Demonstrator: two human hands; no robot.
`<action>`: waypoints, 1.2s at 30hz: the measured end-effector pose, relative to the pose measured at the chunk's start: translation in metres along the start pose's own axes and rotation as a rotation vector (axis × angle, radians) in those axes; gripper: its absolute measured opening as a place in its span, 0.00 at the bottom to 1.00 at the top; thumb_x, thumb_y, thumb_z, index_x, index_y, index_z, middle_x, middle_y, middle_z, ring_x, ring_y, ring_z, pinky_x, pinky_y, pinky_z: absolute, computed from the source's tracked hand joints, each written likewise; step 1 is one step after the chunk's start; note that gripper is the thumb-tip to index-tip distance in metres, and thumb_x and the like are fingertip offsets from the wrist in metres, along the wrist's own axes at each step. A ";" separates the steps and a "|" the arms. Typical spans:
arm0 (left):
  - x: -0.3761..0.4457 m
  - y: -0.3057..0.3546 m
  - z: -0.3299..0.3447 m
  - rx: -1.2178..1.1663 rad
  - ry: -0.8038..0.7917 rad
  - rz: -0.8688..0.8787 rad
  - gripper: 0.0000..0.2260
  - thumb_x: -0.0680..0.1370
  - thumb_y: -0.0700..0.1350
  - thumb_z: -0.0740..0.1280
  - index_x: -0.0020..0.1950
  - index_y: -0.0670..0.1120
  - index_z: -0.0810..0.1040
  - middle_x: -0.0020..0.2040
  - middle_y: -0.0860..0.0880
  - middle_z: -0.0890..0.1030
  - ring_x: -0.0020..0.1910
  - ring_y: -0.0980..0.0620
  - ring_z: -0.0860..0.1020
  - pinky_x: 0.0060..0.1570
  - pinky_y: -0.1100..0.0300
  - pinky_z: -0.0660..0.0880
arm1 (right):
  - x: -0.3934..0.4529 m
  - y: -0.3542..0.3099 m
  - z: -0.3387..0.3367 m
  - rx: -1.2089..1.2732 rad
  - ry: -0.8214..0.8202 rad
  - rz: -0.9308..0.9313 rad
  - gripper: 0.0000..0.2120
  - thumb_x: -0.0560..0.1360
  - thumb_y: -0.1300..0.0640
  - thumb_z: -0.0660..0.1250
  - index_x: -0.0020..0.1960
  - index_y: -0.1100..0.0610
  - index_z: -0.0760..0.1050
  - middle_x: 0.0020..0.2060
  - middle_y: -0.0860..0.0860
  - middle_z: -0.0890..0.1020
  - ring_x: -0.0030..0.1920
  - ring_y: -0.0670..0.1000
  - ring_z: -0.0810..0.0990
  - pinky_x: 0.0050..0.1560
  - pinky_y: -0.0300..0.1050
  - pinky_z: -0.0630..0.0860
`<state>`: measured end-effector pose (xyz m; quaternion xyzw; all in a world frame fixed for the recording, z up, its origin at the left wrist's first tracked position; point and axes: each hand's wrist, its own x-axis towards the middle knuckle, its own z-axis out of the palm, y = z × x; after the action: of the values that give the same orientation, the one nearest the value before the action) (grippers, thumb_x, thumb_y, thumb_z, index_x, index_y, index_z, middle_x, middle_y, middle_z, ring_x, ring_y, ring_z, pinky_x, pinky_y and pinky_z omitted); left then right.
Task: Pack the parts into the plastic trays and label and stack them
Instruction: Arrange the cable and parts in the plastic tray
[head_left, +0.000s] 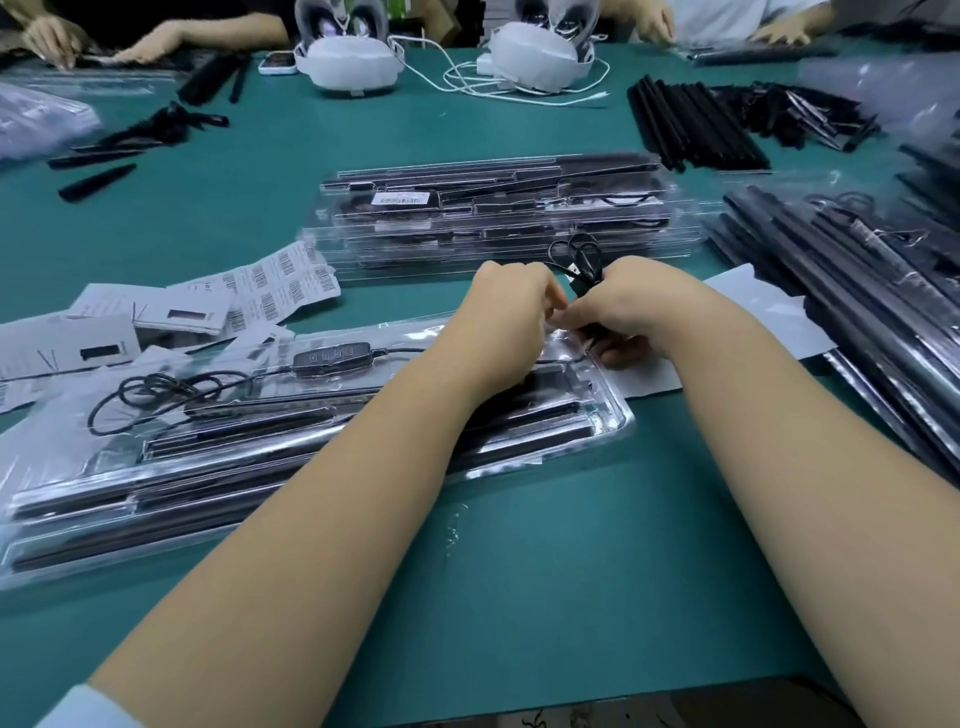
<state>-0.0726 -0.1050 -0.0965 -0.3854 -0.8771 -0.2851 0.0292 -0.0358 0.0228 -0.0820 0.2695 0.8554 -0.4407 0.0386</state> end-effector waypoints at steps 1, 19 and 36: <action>-0.001 0.000 -0.002 -0.057 0.064 -0.005 0.12 0.79 0.34 0.56 0.53 0.45 0.77 0.49 0.48 0.78 0.55 0.45 0.72 0.53 0.60 0.65 | 0.001 -0.002 0.001 -0.029 0.000 -0.002 0.14 0.71 0.59 0.73 0.32 0.60 0.71 0.18 0.51 0.75 0.17 0.48 0.71 0.20 0.35 0.71; -0.006 -0.005 0.005 0.055 0.206 0.097 0.12 0.80 0.40 0.58 0.56 0.44 0.79 0.57 0.44 0.76 0.56 0.43 0.70 0.57 0.57 0.64 | 0.005 0.021 -0.003 0.226 0.139 -0.076 0.17 0.75 0.46 0.67 0.36 0.59 0.74 0.21 0.50 0.78 0.17 0.47 0.70 0.20 0.34 0.67; -0.022 0.018 0.000 -0.295 0.246 0.117 0.14 0.78 0.33 0.60 0.61 0.43 0.76 0.44 0.61 0.74 0.42 0.63 0.69 0.45 0.78 0.64 | 0.003 0.017 0.009 0.381 0.386 -0.251 0.15 0.77 0.50 0.65 0.35 0.53 0.66 0.14 0.40 0.71 0.16 0.41 0.67 0.16 0.30 0.59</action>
<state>-0.0451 -0.1097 -0.0936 -0.3979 -0.7917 -0.4536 0.0960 -0.0315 0.0256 -0.1011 0.2427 0.7753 -0.5355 -0.2307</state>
